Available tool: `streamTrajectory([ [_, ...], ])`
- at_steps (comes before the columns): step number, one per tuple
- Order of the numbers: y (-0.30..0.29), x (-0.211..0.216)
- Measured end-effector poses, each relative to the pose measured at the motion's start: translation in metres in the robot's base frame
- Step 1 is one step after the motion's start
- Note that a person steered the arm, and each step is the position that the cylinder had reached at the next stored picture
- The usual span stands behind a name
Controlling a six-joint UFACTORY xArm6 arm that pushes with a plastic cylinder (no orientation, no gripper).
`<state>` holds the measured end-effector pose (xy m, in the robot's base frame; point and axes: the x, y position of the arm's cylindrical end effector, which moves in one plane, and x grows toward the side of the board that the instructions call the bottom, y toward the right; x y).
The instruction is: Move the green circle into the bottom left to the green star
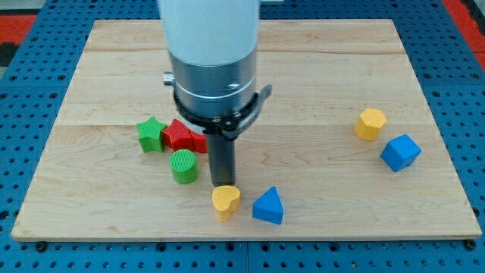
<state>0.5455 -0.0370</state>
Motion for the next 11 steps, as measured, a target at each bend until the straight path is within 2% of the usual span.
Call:
streamTrajectory([
  [2, -0.041, -0.036],
  [3, -0.073, -0.04],
  [4, -0.058, -0.031],
  [5, -0.02, 0.019],
  [7, -0.085, 0.023],
  [9, -0.115, -0.027],
  [10, -0.102, 0.005],
  [11, -0.101, 0.062],
])
